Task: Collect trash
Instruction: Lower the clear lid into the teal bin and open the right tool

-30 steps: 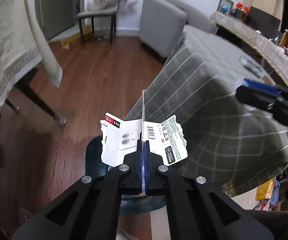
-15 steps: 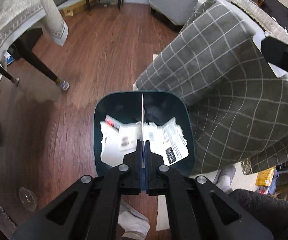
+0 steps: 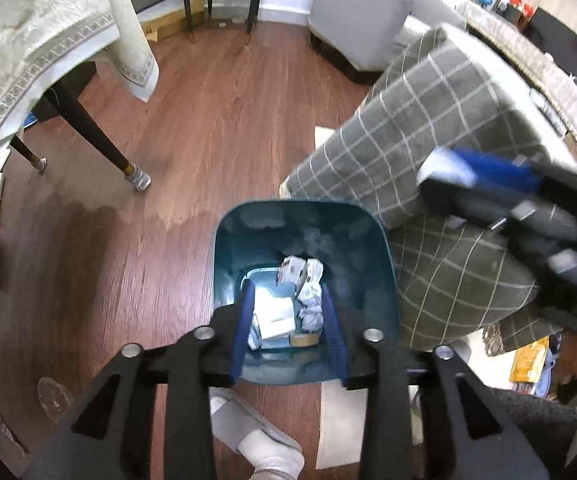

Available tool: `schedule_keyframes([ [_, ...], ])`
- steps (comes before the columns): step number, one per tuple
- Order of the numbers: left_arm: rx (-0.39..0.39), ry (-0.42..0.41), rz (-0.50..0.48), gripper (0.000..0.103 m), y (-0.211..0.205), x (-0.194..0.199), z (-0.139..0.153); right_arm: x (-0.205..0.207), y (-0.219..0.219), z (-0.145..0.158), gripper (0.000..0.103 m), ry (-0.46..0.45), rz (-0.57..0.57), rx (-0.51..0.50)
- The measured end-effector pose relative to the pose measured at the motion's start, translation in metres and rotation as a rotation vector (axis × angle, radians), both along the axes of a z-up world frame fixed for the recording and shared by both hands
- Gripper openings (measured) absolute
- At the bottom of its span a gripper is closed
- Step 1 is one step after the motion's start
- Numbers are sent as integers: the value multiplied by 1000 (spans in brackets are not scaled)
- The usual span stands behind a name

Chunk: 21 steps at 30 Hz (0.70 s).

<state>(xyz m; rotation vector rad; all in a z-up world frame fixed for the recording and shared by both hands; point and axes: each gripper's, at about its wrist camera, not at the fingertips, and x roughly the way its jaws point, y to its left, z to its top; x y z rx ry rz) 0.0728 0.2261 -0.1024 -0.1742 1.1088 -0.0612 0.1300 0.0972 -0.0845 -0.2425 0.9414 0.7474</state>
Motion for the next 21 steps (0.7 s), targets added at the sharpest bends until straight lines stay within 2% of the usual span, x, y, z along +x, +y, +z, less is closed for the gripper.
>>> schedule_keyframes([
  [6,43,-105,25,50,6,-6,25,3,9,-23,40,37,3,-49],
  [11,27,-174,58,59,13,-9,43,2,12,-43,40,65,14,-91],
  [21,46,-275,68,62,14,-16,70,-1,16,-84,40,136,24,-181],
])
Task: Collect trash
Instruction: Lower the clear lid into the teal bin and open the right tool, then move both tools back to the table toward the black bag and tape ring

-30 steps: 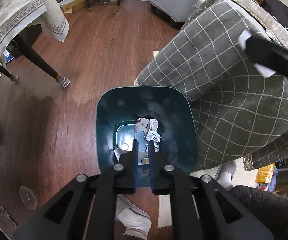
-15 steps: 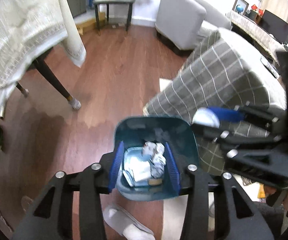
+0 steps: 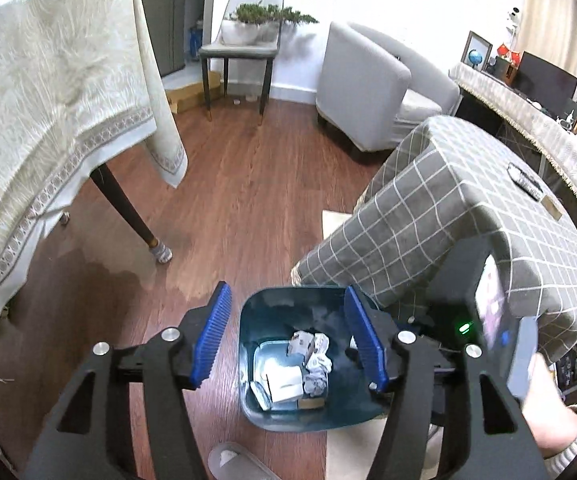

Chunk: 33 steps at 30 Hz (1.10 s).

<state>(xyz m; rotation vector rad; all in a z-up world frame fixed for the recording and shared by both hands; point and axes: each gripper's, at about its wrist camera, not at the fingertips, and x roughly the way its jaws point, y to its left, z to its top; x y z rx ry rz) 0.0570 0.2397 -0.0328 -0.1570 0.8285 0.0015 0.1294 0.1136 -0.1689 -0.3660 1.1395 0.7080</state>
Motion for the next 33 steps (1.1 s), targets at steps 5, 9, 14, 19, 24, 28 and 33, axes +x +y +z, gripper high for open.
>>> schedule_keyframes([
  [5,-5,-60,0,62,0,-6,19,-4,1,-18,40,48,28,-32],
  [9,-5,-119,-24,62,-6,-11,33,-10,4,-33,40,73,52,-74],
  [14,-2,-161,-50,62,-16,-13,41,-10,-1,-38,52,54,45,-94],
  [19,-7,-193,-47,62,-19,-14,48,-9,-9,-33,52,46,39,-85],
  [24,-8,-210,-45,63,-27,-14,55,-13,-15,-1,52,-3,50,6],
  [28,4,-240,-51,63,-35,-13,63,-22,-23,32,53,-61,80,98],
  [33,-4,-274,-52,66,-43,-11,70,-31,-34,73,59,-146,107,167],
])
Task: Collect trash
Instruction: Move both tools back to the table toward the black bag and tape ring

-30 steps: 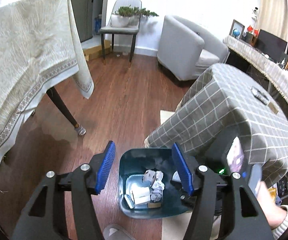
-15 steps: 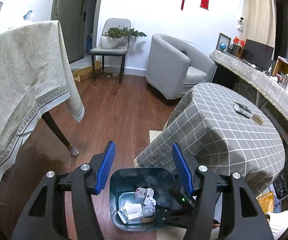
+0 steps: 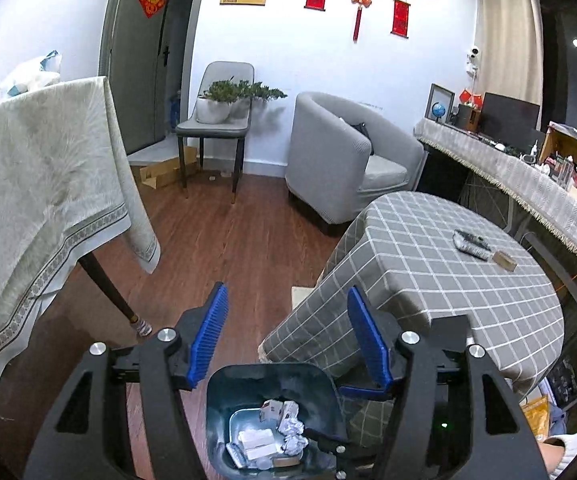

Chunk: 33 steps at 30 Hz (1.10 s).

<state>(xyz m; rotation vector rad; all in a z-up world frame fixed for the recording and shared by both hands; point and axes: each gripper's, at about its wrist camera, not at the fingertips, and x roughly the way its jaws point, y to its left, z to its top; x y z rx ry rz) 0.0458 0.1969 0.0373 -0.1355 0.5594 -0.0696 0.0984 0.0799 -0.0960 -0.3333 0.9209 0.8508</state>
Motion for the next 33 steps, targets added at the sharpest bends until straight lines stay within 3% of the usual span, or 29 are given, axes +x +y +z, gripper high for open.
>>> schedule_keyframes([
  [7,-22,-5,-10,69,-19,11,1,4,-30,35,63,-87,-43,27],
  [9,-18,-51,23,69,-21,9,6,6,-41,39,63,-91,-57,36],
  [13,-79,-72,31,70,-20,13,14,12,-64,47,64,-120,-102,37],
  [18,-72,-65,41,70,-30,19,15,18,-91,59,66,-109,-120,98],
  [20,-60,-65,37,70,-37,22,15,17,-98,66,72,-174,-151,67],
  [33,-37,-50,-40,76,-94,51,8,38,-165,88,84,-251,-268,104],
])
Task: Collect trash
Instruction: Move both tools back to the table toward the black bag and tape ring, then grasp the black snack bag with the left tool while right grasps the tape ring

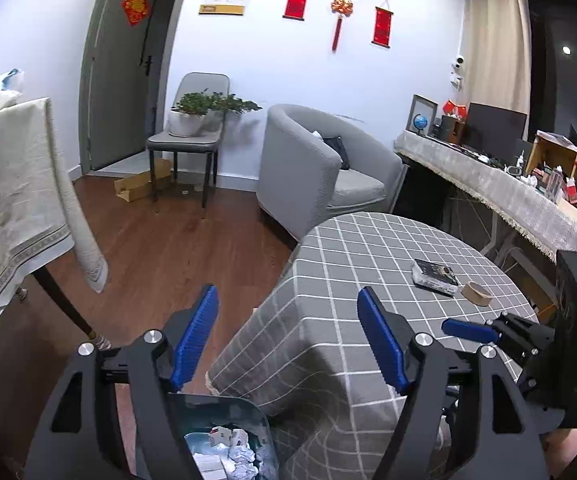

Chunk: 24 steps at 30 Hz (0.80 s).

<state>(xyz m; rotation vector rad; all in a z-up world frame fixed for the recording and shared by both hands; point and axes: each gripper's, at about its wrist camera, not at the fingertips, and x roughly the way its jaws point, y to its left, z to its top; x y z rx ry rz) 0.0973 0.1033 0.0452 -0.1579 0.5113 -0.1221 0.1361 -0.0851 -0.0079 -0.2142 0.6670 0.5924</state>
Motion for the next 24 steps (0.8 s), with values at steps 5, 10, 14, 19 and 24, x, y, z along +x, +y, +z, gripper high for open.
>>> schedule_keyframes([
  [5,-1,14,-47,80,-24,21,-3,15,-22,3,88,-8,-36,-5],
  [10,10,16,-100,85,-49,40,-6,31,-53,9,91,-14,-81,3],
  [14,4,41,-157,87,-74,60,-10,46,-80,8,91,-6,-123,-15],
  [19,37,57,-219,91,-104,78,-12,63,-116,12,91,-9,-167,-40],
  [24,54,103,-281,93,-134,102,-20,84,-150,7,91,11,-193,-60],
])
